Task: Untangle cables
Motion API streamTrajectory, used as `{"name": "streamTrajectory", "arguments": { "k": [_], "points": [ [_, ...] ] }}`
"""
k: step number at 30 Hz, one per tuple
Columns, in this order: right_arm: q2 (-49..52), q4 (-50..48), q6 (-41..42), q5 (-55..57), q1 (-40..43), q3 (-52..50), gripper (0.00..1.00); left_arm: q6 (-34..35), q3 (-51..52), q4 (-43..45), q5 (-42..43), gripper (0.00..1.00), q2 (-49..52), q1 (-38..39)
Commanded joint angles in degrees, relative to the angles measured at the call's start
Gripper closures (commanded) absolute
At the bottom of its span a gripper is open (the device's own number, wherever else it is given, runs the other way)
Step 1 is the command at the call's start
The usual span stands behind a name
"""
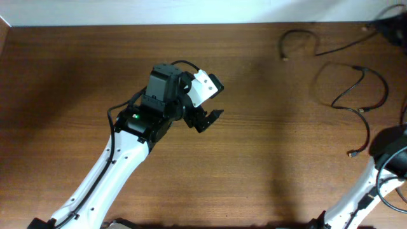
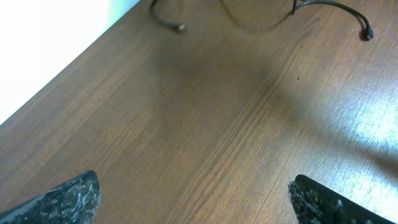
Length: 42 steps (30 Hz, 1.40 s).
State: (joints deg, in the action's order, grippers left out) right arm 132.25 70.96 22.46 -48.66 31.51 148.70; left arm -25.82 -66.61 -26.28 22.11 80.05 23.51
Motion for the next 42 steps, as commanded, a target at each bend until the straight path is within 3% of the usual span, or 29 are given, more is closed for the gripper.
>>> {"name": "streamTrajectory", "arguments": {
  "k": [1, 5, 12, 16, 31, 33, 37, 40, 42],
  "points": [
    [-0.1, -0.3, 0.3, 2.0, 0.9, -0.1, 0.96, 0.7, -0.2, 0.1, 0.8, 0.01, -0.6, 0.1],
    [-0.1, -0.4, -1.6, 10.5, -3.4, -0.1, 0.96, 0.7, -0.2, 0.1, 0.8, 0.01, -0.6, 0.1],
    [0.5, 1.5, -4.5, 47.2, -18.2, -0.3, 0.96, 0.7, -0.2, 0.1, 0.8, 0.01, -0.6, 0.1],
    [2.3, 3.1, -4.3, 61.8, -24.1, -0.4, 0.96, 0.7, -0.2, 0.1, 0.8, 0.01, -0.6, 0.1],
    [8.7, -0.1, -1.8, 61.9, -24.5, -6.8, 0.95, 0.7, -0.2, 0.1, 0.8, 0.01, -0.6, 0.1],
    [8.7, -1.8, -1.8, 61.2, -24.5, -9.0, 0.86, 0.7, -0.2, 0.1, 0.8, 0.01, -0.6, 0.1],
    [8.7, -4.5, -1.8, 59.3, -24.5, -11.1, 0.31, 0.7, -0.2, 0.1, 0.8, 0.01, -0.6, 0.1],
    [8.7, -4.8, -1.8, 56.5, -24.5, -11.1, 0.16, 0.7, -0.2, 0.1, 0.8, 0.01, -0.6, 0.1],
    [8.7, -4.8, -1.8, 54.3, -24.5, -11.1, 0.11, 0.7, -0.2, 0.1, 0.8, 0.01, -0.6, 0.1]
  ]
}}
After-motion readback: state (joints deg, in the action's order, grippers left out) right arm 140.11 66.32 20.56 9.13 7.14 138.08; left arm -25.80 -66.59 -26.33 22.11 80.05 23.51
